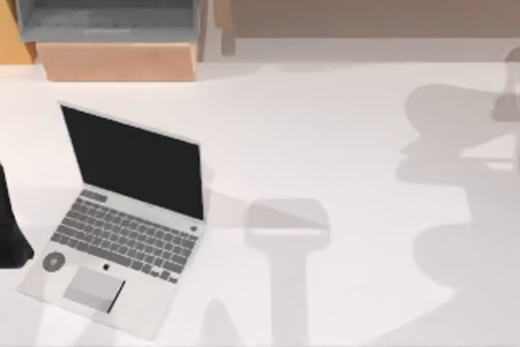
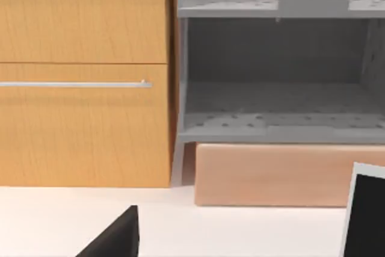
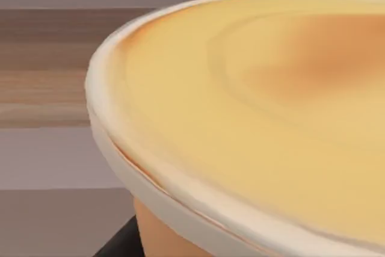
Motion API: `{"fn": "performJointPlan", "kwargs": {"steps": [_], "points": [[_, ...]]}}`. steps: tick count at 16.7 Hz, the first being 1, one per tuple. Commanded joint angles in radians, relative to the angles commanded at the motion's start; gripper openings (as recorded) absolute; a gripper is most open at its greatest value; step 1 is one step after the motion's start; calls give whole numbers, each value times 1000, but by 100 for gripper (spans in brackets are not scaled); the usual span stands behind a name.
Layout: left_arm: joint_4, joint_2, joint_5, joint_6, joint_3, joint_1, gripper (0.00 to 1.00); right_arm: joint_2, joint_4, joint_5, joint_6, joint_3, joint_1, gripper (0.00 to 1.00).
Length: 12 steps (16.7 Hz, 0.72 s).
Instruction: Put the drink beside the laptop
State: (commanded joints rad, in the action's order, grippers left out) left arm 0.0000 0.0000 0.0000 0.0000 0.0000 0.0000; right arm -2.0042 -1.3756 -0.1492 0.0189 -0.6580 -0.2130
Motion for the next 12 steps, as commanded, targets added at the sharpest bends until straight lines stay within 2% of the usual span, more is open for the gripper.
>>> {"fn": "performJointPlan", "kwargs": {"steps": [3, 12], "points": [[0, 0, 0, 0, 0, 0, 100, 32, 24, 205, 56, -48, 178, 0], [0, 0, 0, 0, 0, 0, 100, 66, 219, 969, 250, -180, 870, 0]]}}
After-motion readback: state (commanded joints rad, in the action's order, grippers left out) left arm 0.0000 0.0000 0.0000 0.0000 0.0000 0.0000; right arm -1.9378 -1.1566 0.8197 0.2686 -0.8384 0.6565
